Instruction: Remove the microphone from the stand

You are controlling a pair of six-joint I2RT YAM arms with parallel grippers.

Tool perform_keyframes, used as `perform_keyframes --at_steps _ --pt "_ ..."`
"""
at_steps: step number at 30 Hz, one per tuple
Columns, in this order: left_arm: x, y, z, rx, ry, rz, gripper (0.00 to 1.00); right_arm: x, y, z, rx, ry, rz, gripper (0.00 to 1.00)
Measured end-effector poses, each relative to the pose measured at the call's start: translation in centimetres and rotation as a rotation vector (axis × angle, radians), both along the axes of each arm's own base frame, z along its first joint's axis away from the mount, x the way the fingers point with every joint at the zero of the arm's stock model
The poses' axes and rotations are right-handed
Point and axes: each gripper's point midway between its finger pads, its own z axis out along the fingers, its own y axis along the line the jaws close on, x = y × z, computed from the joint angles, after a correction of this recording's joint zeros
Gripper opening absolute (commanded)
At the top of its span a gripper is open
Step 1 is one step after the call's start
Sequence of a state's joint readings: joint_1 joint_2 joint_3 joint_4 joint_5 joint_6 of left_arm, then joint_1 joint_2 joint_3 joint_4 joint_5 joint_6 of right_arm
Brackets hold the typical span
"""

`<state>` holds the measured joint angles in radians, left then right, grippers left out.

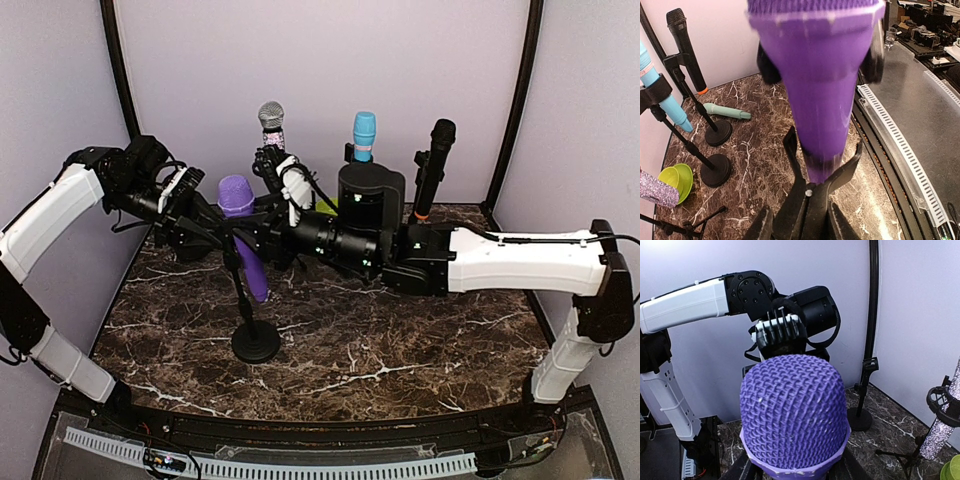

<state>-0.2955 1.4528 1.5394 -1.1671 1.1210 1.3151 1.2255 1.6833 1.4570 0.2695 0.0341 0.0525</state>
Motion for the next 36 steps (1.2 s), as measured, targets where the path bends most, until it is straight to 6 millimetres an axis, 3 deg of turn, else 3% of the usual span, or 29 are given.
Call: perform_keyframes --at_steps 3,8,11,13,15,18,19,22,25,29,32,36 --pt "0.3 -0.1 0.0 0.003 0.003 0.011 0.0 -0.2 -1.3 1.9 0.02 -0.022 -0.012 0.12" --pt "0.5 -0.1 0.0 0.004 0.005 0.025 0.01 -1.0 -6.2 9.0 0.147 -0.078 -0.066 0.06" --pt "0.5 0.0 0.0 0.007 0.002 0.037 0.19 -0.7 -10.2 12.5 0.232 -0.092 -0.157 0.02" --pt "0.5 0.0 0.0 0.012 0.0 0.05 0.27 0.4 -12.5 12.7 0.259 -0.06 -0.24 0.02" --pt "0.6 0.1 0.0 0.016 -0.003 0.06 0.38 2.1 -14.2 11.1 0.253 -0.006 -0.32 0.0" --pt "0.6 0.1 0.0 0.027 -0.006 0.076 0.71 5.0 -16.1 5.5 0.181 0.11 -0.453 0.0" --pt "0.7 0.2 -0.1 0.031 -0.006 0.083 0.84 5.9 -16.8 2.9 0.148 0.16 -0.504 0.0" --pt "0.8 0.3 0.0 0.035 -0.022 0.097 0.98 7.7 -20.2 -5.1 0.035 0.305 -0.661 0.0" --pt "0.9 0.4 0.2 0.036 -0.034 0.112 0.99 8.3 -24.9 -9.9 0.015 0.428 -0.804 0.0" --pt "1.4 0.4 0.6 0.036 -0.029 0.15 0.99 9.1 -31.3 -11.2 0.119 0.543 -0.992 0.0" --pt "1.8 0.5 1.0 0.038 -0.024 0.185 0.99 10.3 -34.9 -12.0 0.183 0.609 -1.124 0.0" --pt "1.9 0.7 1.4 0.036 -0.009 0.237 0.99 12.7 -40.1 -16.1 0.161 0.704 -1.321 0.0"
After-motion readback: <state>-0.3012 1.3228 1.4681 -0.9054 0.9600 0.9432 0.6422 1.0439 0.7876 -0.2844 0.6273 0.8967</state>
